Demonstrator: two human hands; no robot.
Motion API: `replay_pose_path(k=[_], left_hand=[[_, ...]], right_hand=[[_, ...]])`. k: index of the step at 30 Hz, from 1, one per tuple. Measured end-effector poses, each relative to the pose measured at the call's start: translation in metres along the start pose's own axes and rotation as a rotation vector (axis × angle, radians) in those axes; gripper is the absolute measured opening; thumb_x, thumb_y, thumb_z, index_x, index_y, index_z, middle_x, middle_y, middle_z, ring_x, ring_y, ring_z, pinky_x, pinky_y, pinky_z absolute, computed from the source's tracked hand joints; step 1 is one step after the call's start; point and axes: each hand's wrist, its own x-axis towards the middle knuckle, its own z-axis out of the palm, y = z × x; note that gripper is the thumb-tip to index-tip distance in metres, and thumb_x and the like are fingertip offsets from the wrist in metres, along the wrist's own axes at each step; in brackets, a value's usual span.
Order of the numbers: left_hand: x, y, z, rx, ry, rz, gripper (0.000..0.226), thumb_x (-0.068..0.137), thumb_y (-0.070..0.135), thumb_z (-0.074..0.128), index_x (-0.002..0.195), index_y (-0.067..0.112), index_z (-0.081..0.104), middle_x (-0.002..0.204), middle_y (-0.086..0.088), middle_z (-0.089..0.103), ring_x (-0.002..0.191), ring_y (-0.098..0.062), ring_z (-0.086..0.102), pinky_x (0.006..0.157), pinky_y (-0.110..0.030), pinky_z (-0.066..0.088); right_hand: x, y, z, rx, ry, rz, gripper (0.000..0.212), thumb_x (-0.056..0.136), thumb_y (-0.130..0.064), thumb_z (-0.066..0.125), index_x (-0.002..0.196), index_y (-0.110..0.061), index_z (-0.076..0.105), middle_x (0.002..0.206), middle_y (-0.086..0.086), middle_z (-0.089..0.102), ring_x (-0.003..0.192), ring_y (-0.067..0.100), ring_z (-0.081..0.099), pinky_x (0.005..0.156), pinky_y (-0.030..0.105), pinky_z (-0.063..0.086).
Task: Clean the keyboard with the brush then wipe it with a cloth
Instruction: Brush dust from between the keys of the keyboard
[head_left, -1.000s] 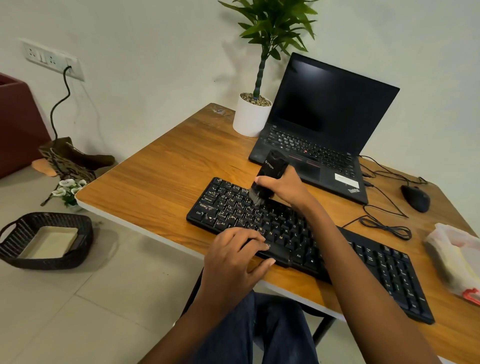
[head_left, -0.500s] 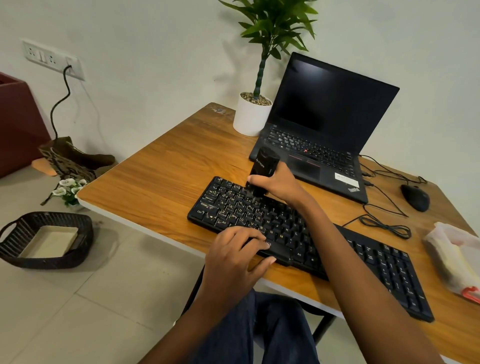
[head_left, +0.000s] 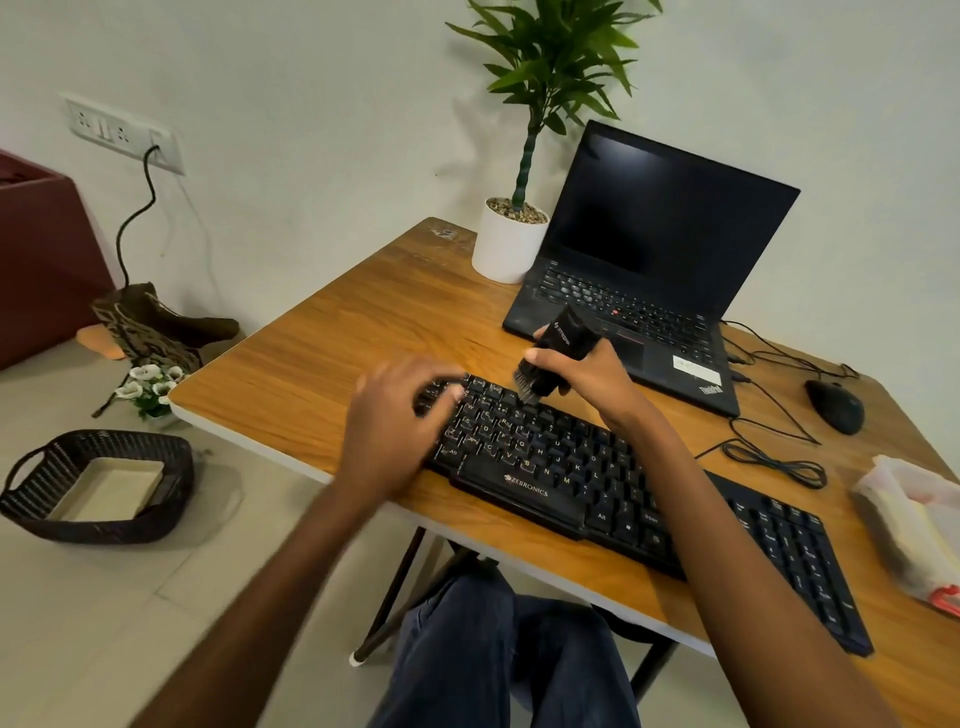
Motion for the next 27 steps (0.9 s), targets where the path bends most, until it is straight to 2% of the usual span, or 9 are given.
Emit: replay_pose_path(k=[2,6,9,11,16,20,22,25,27], left_hand=[[0.033,-0.024,-0.012,-0.173,-0.087,-0.197,0.022,0.091,0.022,0.059,0.112,0.025,0.064,0.116,0.009,0.062,0.105,-0.008,0.057,0.094,-0.036,0.046],[0.066,-0.063,-0.011,-0.091,-0.340,-0.241,0.028,0.092,0.030,0.056,0.120,0.025,0.060,0.129,0.003,0.057,0.111,-0.010,0.051,0.104,-0.048,0.038],[0.066,-0.078,-0.004,0.006,-0.441,-0.248,0.041,0.074,0.068,0.049,0.105,0.045,0.064,0.126,0.007,0.061,0.119,-0.013,0.051,0.107,-0.054,0.028],[0.065,-0.080,-0.003,0.013,-0.456,-0.261,0.035,0.064,0.076,0.046,0.090,0.057,0.061,0.124,0.010,0.062,0.120,-0.013,0.051,0.108,-0.055,0.025],[0.068,-0.080,-0.001,0.045,-0.436,-0.250,0.014,0.082,0.050,0.062,0.096,0.050,0.062,0.127,0.009,0.060,0.126,-0.014,0.044,0.112,-0.050,0.013],[0.067,-0.080,-0.002,-0.007,-0.445,-0.257,0.019,0.070,0.066,0.054,0.087,0.058,0.057,0.120,0.013,0.064,0.123,-0.013,0.047,0.110,-0.050,0.020],[0.067,-0.082,-0.001,0.006,-0.433,-0.257,0.018,0.071,0.064,0.053,0.088,0.058,0.057,0.120,0.012,0.064,0.123,-0.013,0.046,0.110,-0.049,0.019],[0.067,-0.083,0.002,0.042,-0.401,-0.242,0.015,0.085,0.047,0.062,0.100,0.048,0.061,0.123,0.011,0.062,0.125,-0.013,0.044,0.109,-0.038,0.014],[0.067,-0.079,0.001,0.054,-0.395,-0.248,0.019,0.087,0.041,0.061,0.105,0.042,0.064,0.125,0.010,0.061,0.126,-0.013,0.042,0.102,-0.032,0.012]], right_hand=[[-0.003,0.002,-0.002,0.009,-0.047,-0.006,0.031,0.078,-0.028,0.072,0.104,-0.014,0.061,0.087,0.000,0.065,0.075,0.014,0.059,0.055,0.025,0.044],[-0.002,-0.001,-0.002,0.006,0.007,-0.006,0.034,0.075,-0.019,0.075,0.102,-0.011,0.055,0.085,0.000,0.061,0.065,0.008,0.054,0.047,0.013,0.041],[0.001,-0.005,-0.009,-0.071,-0.008,0.000,0.032,0.075,-0.015,0.075,0.099,-0.014,0.054,0.081,-0.003,0.059,0.062,0.004,0.052,0.044,0.008,0.038],[0.004,-0.009,-0.010,-0.112,-0.065,0.000,0.028,0.076,-0.016,0.074,0.097,-0.014,0.054,0.079,0.002,0.061,0.055,0.007,0.052,0.043,0.012,0.040],[0.020,-0.019,0.016,-0.082,-0.152,-0.045,0.033,0.077,-0.018,0.073,0.103,-0.011,0.055,0.083,0.005,0.064,0.055,0.010,0.056,0.047,0.020,0.047],[0.033,-0.023,0.047,-0.023,-0.148,-0.096,0.033,0.077,-0.019,0.074,0.102,-0.009,0.055,0.084,0.003,0.063,0.057,0.007,0.058,0.046,0.018,0.046],[0.034,-0.021,0.051,-0.003,-0.142,-0.106,0.034,0.077,-0.020,0.074,0.102,-0.008,0.055,0.086,0.005,0.064,0.055,0.002,0.059,0.046,0.018,0.045],[0.027,-0.016,0.034,-0.045,-0.151,-0.079,0.029,0.078,-0.016,0.072,0.099,-0.009,0.054,0.080,0.004,0.063,0.050,0.001,0.056,0.044,0.016,0.044],[0.019,-0.013,0.015,-0.140,-0.150,-0.047,0.026,0.079,-0.013,0.071,0.097,-0.013,0.053,0.079,0.004,0.062,0.050,0.006,0.054,0.043,0.015,0.043]])
